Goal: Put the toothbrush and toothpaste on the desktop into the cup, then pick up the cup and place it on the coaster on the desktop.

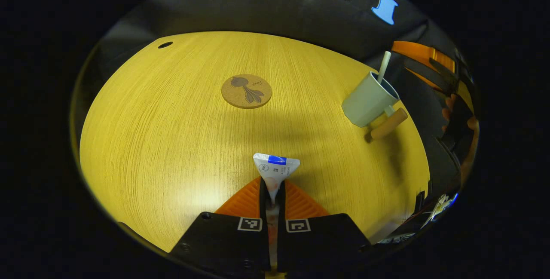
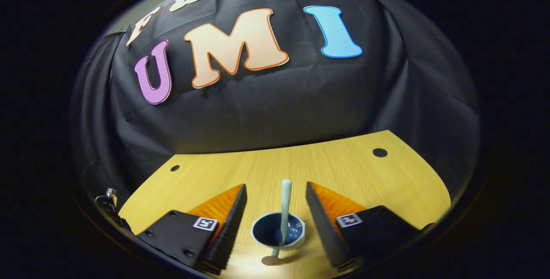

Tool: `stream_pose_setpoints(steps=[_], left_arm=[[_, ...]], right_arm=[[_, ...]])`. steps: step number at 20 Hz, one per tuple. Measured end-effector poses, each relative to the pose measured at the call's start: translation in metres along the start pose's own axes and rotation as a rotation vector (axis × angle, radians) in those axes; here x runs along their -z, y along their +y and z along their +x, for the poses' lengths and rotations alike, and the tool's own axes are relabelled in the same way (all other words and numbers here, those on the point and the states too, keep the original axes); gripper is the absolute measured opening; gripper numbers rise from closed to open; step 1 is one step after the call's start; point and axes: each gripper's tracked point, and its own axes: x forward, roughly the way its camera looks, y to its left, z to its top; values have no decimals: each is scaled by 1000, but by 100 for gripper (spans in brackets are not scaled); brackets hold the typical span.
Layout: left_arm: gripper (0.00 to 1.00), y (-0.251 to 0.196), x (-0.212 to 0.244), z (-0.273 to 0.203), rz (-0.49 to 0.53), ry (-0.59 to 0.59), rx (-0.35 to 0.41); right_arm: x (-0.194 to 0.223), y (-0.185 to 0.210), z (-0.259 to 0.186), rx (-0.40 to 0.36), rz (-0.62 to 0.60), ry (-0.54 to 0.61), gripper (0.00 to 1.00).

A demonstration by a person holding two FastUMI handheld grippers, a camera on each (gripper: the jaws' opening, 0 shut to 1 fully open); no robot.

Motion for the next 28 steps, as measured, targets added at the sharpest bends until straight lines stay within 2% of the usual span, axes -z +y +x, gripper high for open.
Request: stream_pose_setpoints(steps=[1,5,8,15,17,23,27,28], left_arm=[[6,0,-1,0,-6,-8,-4],[2,-1,-3,1,-18,-27,-11],[1,-7,-9,-5,-27,-53,17],[1,-57,-68,-26,30,-239,103],[1,-79,-96,-37,33,-328,159],[1,-136,-158,-54,46,-487,323],[3,-172,-191,-55,77,-540,409],[1,-180,-198,-55,77,-550,428]], right_arm=[[2,-3,-11,-1,-2,1,97],[8,-20,-34,16,-18,20,96],[11,-36,-51,29,-27,23,96],[18,-62,-77,57,3,31,96],[19,-64,-86,53,6,31,96],[38,-69,-113,53,5,58,96],[53,-84,-131,85,14,78,96],[57,-88,-134,96,18,86,96]])
